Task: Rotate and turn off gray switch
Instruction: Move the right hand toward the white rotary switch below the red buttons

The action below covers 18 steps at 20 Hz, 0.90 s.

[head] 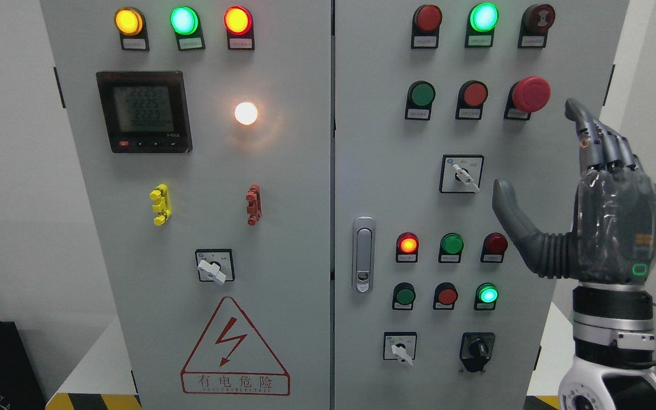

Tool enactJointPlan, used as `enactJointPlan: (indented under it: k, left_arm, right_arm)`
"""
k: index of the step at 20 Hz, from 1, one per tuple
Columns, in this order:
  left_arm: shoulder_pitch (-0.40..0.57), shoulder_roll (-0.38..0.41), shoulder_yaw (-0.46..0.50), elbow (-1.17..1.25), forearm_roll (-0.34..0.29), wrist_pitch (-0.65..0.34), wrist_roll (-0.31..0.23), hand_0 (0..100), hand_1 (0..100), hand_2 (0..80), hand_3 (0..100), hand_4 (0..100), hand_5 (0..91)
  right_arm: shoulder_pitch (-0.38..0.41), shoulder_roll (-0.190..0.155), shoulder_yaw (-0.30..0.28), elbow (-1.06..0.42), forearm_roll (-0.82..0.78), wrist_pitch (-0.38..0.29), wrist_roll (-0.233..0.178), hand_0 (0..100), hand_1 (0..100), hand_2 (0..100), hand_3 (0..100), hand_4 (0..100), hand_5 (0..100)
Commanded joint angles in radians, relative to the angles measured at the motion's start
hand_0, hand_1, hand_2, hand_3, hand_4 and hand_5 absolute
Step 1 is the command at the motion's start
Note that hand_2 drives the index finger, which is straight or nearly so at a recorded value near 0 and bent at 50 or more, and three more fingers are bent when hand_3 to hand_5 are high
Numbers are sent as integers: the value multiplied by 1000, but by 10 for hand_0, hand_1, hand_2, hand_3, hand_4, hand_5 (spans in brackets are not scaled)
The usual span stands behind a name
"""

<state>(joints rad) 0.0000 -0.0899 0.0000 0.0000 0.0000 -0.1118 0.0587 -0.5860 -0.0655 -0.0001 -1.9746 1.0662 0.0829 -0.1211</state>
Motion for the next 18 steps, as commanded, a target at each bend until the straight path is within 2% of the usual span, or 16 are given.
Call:
enactJointPlan:
  k: [1, 3, 6, 10, 18]
  left_arm:
    - [-9, -1, 8, -25, 20, 0, 0, 120, 389, 0, 0, 0, 0]
    - [-9, -1, 8, -25, 20, 0, 0, 120, 389, 0, 0, 0, 0]
    - [-9, -1, 8, -25, 20, 0, 1, 120, 389, 0, 0, 0, 0]
    - [-9, -1, 8, -25, 20, 0, 0, 120, 389, 0, 0, 0, 0]
    - [-9, -1, 8, -25, 20, 0, 1, 120, 389, 0, 0, 0, 0]
  right_arm:
    - [-2, 18, -31, 5, -2, 3, 6, 202, 331, 190, 615, 780, 974]
    - [-2, 18, -31, 6, -3, 4, 8, 182, 315, 211, 661, 839, 1000]
    - [0, 26, -31, 5, -5, 8, 11, 157, 295, 269, 735, 854, 1000]
    - [11, 32, -29, 5, -23, 9, 70, 122, 279, 325, 802, 900, 1000]
    - [15, 47, -18, 8, -49, 41, 72, 91, 275, 366, 843, 925, 1000]
